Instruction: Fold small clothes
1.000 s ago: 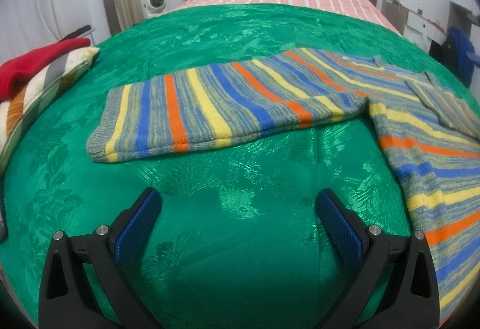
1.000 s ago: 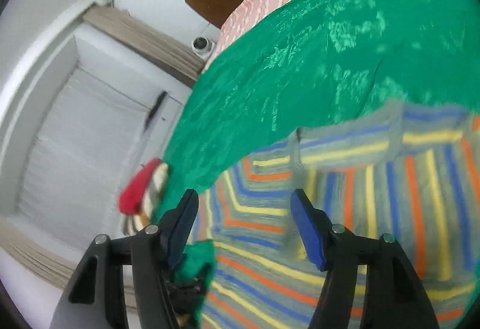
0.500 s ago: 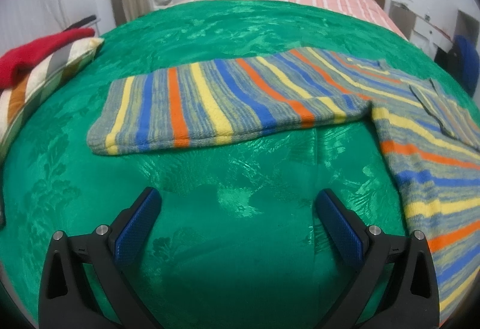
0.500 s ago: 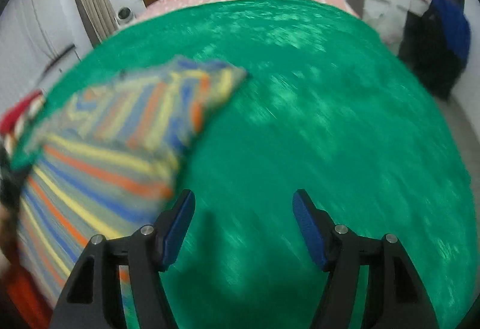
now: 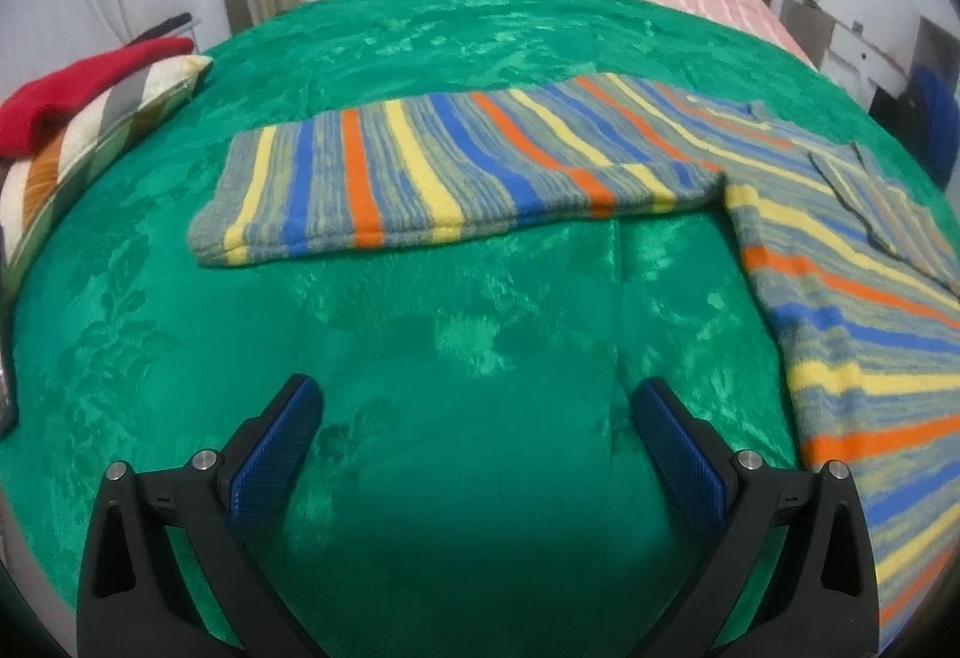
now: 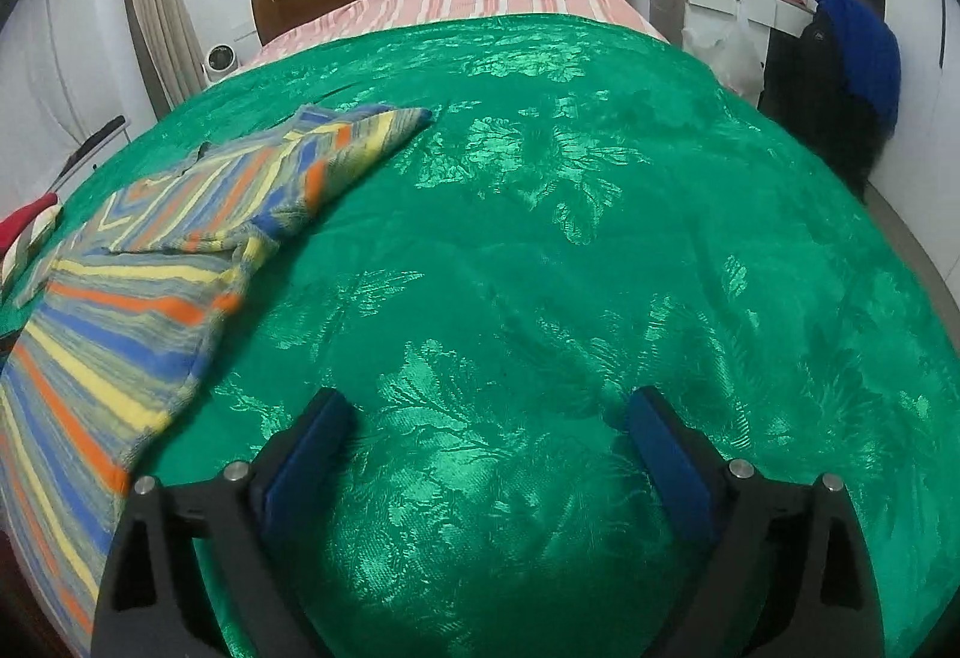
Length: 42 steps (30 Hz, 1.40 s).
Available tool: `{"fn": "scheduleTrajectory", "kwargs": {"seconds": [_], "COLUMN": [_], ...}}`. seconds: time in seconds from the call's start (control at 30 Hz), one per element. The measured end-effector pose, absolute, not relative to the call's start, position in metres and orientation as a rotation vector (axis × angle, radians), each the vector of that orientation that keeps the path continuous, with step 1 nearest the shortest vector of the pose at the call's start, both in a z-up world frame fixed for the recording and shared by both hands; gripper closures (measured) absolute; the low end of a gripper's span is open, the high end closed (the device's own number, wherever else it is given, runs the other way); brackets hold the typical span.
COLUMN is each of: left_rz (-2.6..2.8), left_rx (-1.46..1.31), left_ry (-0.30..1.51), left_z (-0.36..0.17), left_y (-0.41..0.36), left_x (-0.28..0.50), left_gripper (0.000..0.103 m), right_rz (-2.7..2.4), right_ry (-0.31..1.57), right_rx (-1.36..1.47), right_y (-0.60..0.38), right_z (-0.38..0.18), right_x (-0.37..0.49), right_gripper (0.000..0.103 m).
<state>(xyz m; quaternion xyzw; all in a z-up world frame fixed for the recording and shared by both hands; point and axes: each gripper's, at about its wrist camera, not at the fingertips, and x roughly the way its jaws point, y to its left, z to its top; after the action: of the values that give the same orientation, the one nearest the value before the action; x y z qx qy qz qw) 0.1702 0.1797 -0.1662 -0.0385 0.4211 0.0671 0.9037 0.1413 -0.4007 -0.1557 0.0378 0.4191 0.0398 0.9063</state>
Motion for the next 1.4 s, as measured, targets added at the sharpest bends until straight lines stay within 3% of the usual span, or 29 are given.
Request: {"fn": "scheduleTrajectory", "kwargs": {"seconds": [0.2, 0.47, 0.67, 0.8, 0.9, 1.0, 1.2, 1.4], "left_rz": [0.050, 0.028, 0.147, 0.153, 0.176, 0.194, 0.110, -0.161], "left_rx": [-0.095, -0.436, -0.611, -0.597, -0.516, -0.442, -0.335, -0.130], "left_ry": [0.955, 0.802, 0.979, 1.085, 1.105, 1.106, 0.975, 0.825], "left_z": [-0.145, -0.055, -0.096, -0.131, -0.144, -0.146, -0.072, 0.035], "left_y": [0.182, 0.280, 0.354, 0.357, 0.348, 0.341, 0.308, 0.171], "left_x": [0.161, 0.196, 0.258, 0.280, 0.287, 0.288, 0.291, 0.304], "left_gripper": [0.001, 0.000, 0.003, 0.026, 0.035, 0.098, 0.099, 0.099], "right_rz": [0.083, 0.083, 0.084, 0.084, 0.083, 0.083, 0.081, 0.081], "right_ry": [0.863, 0.863, 0.862, 0.862, 0.864, 0.863, 0.864, 0.864], "right_rx": [0.079, 0.078, 0.080, 0.080, 0.078, 0.078, 0.075, 0.075], "right_y": [-0.402, -0.401, -0.402, -0.402, -0.401, -0.401, -0.400, -0.400], "right_z": [-0.157, -0.157, -0.157, -0.157, -0.157, -0.157, -0.158, -0.158], "right_x": [0.139, 0.140, 0.140, 0.140, 0.141, 0.141, 0.142, 0.142], "right_gripper": [0.009, 0.008, 0.008, 0.008, 0.007, 0.007, 0.007, 0.007]}}
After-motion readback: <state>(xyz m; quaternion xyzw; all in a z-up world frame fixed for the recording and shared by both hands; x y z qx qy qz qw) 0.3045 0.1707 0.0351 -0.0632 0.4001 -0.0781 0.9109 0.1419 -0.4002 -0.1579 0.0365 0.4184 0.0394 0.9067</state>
